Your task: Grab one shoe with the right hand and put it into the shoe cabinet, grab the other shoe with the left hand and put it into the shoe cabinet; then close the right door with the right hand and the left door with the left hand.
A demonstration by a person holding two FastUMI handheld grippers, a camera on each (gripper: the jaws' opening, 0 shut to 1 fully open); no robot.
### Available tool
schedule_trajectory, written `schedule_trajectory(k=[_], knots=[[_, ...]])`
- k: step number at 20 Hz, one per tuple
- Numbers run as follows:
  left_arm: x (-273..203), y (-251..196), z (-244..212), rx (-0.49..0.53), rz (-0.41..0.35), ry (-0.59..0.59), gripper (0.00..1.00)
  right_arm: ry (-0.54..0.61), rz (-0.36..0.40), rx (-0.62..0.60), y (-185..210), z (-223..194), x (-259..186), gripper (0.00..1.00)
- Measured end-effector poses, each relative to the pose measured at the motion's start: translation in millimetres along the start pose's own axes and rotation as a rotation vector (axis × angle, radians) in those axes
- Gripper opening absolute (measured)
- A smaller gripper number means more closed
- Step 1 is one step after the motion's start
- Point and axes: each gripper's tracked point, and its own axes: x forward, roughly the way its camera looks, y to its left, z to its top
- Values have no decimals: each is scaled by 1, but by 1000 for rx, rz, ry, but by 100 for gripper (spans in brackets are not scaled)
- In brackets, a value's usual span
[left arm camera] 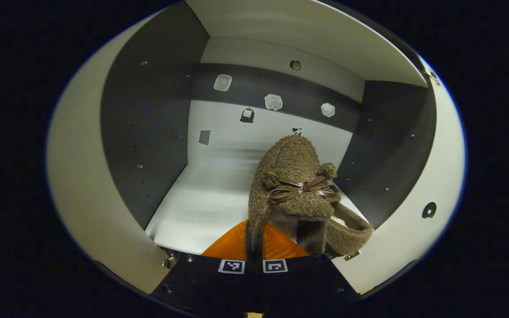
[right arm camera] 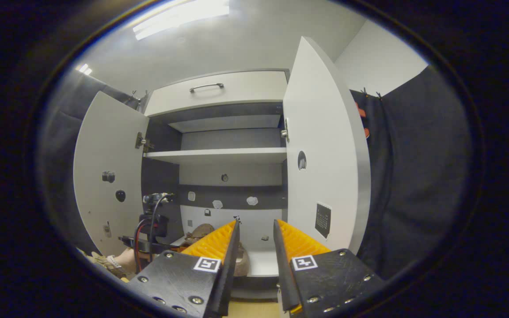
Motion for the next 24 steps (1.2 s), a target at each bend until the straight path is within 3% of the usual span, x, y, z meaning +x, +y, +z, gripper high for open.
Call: schedule_trajectory(k=[12, 18, 19, 24], knots=[[56, 14, -5, 33, 72, 77, 1, 48, -12, -21, -4, -8, -27, 44], [52, 7, 1, 76, 70, 80, 19, 42, -27, -26, -13, -4, -37, 45], [48, 6, 4, 80, 65, 69, 25, 39, -28, -29, -16, -2, -40, 44], [3, -9, 38, 115, 26, -46, 28, 17, -50, -53, -28, 11, -63, 44]])
